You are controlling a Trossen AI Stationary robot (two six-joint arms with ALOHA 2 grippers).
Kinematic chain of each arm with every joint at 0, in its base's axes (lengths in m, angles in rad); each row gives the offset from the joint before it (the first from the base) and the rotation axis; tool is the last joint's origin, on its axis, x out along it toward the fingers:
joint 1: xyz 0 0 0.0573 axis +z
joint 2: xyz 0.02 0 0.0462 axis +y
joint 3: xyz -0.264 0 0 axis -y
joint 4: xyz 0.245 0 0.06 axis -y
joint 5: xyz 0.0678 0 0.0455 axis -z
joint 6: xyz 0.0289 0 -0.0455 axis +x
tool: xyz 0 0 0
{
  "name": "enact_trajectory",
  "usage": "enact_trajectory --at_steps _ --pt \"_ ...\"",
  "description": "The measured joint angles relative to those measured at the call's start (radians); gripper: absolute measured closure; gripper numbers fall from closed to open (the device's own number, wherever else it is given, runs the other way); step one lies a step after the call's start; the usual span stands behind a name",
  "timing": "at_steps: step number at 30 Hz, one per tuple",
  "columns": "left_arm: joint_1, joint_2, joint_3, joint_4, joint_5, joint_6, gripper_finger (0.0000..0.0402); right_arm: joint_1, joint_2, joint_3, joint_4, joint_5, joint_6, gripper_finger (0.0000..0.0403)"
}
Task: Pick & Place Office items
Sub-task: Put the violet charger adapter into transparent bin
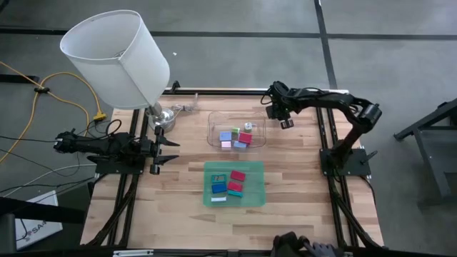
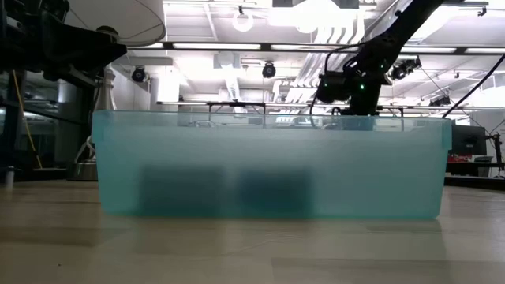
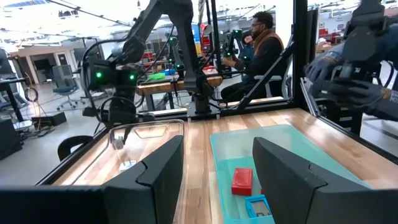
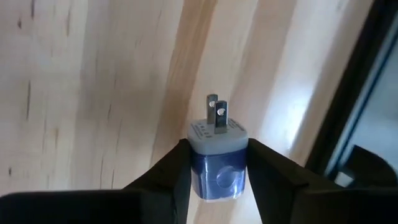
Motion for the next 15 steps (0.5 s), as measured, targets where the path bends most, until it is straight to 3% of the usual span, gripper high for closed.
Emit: enact_trajectory --at_steps 15 --pt "0.000 0.000 0.000 0.000 0.000 0.000 0.0215 0.134 -0.195 0.001 0.004 0.099 0.033 0.0276"
